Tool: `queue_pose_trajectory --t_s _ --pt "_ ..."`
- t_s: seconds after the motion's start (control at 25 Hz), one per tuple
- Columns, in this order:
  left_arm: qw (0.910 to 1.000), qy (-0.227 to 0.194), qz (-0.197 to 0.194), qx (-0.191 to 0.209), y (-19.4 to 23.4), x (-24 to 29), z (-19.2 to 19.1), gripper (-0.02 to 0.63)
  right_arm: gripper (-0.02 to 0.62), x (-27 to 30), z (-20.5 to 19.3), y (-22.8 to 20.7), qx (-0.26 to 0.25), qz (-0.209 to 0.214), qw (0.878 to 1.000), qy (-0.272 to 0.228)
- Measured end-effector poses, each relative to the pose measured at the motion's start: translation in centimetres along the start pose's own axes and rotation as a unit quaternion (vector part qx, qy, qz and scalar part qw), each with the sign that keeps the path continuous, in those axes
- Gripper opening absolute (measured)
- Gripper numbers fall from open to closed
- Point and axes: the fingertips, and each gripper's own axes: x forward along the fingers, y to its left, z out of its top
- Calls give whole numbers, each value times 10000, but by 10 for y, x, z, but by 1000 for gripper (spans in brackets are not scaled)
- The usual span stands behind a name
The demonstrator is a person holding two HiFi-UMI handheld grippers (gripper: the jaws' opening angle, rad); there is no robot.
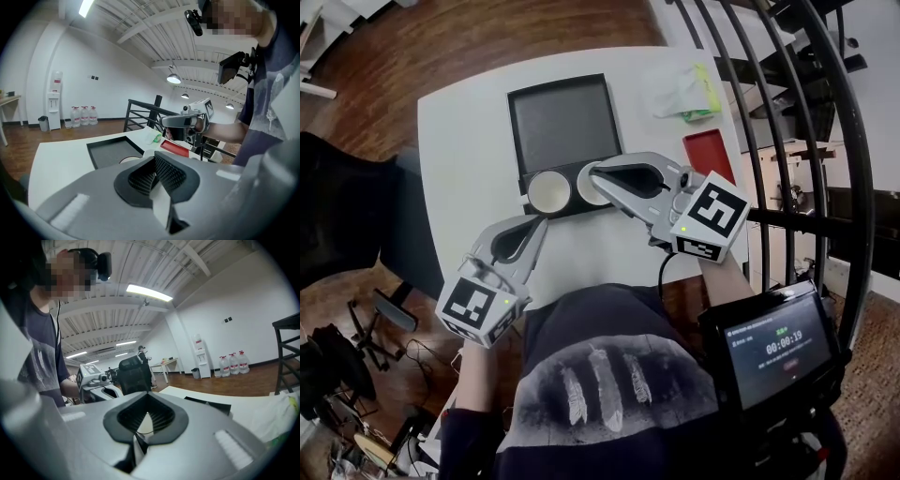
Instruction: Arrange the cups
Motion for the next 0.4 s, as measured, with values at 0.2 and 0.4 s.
queue_pose_trajectory --t_s 0.2,0.4 --pt "9999 99 -8 28 -1 1 -3 14 5 0 2 0 -47 -3 10000 -18" --pt "10000 -18 -2 -55 -3 1 0 14 5 -1 3 -1 -83 -18 10000 -37"
